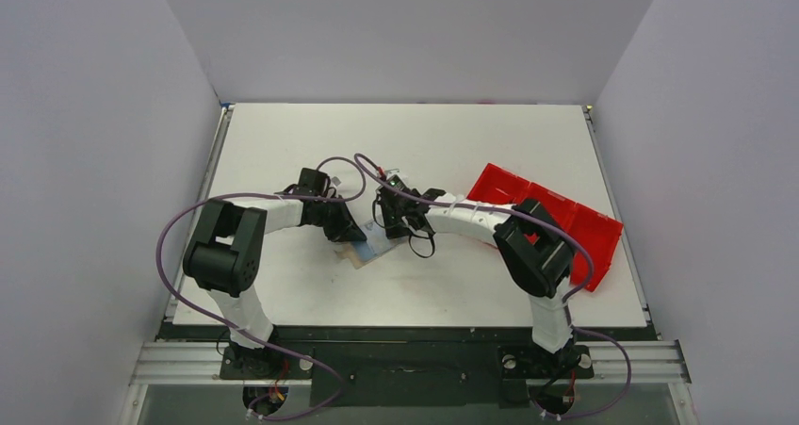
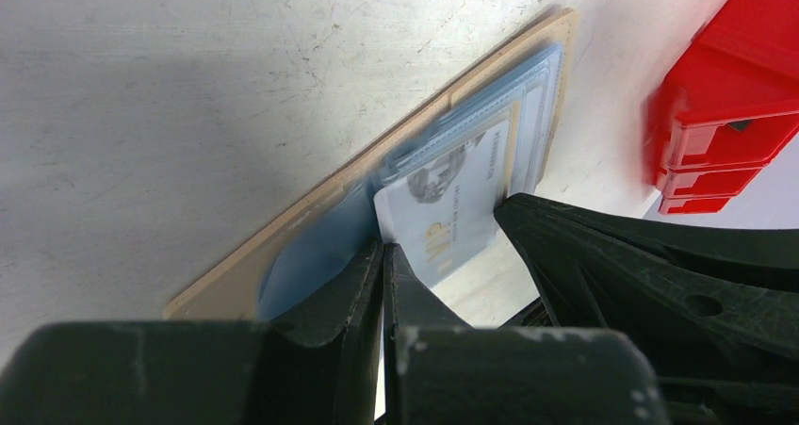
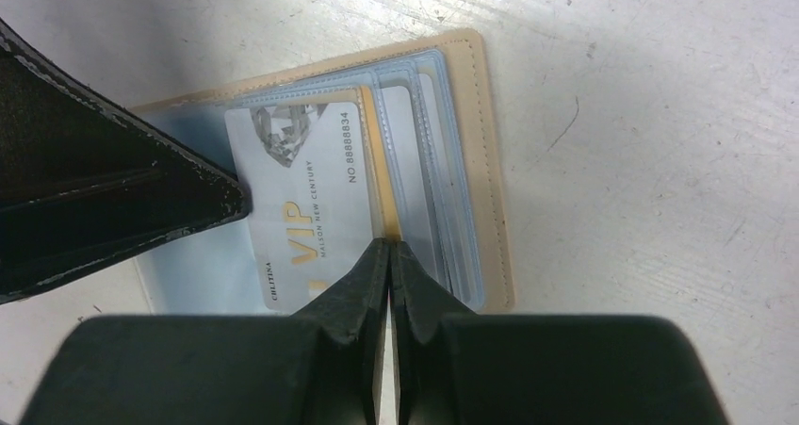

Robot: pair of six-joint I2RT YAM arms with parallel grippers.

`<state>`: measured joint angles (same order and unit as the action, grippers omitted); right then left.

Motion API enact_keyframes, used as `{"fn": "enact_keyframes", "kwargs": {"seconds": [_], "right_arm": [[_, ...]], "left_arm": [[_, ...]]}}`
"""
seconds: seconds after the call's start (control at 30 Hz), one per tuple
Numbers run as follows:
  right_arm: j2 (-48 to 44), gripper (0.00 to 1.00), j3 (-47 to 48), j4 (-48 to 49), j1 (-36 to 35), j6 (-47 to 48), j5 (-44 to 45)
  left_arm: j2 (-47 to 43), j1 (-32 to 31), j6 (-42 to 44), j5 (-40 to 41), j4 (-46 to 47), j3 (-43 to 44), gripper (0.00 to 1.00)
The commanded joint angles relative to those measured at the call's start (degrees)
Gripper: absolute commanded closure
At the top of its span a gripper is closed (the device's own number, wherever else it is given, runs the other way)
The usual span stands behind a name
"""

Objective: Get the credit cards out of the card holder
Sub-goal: Remove the credit card from the card holder.

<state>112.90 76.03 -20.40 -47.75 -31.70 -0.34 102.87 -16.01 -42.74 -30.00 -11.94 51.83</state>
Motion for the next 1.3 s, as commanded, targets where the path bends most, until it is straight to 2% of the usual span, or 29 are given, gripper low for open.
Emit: {"fn": "enact_keyframes", "kwargs": {"seconds": [0.0, 0.47, 1.1, 1.27], "right_arm": [[2.11, 1.0, 0.76, -3.4, -1.06, 0.49, 5.81], [5.62, 1.0, 1.75, -9.47, -4.3, 0.96, 16.97], [7.96, 1.0, 2.19, -10.01, -5.41, 0.2, 17.06], [8.14, 1.0, 2.41, -9.98, -5.34, 0.06, 16.52]], "left_arm": [[1.24, 0.49, 1.43, 4.13, -1.83, 1.12, 1.0], [0.29, 1.86, -1.57, 1.68, -1.28, 0.91, 1.0], [-1.77, 3.11, -2.54, -0.2, 1.32, -2.67, 1.0], [-2.71, 3.11, -3.21, -1.19, 4.33, -5.37, 0.88]]}}
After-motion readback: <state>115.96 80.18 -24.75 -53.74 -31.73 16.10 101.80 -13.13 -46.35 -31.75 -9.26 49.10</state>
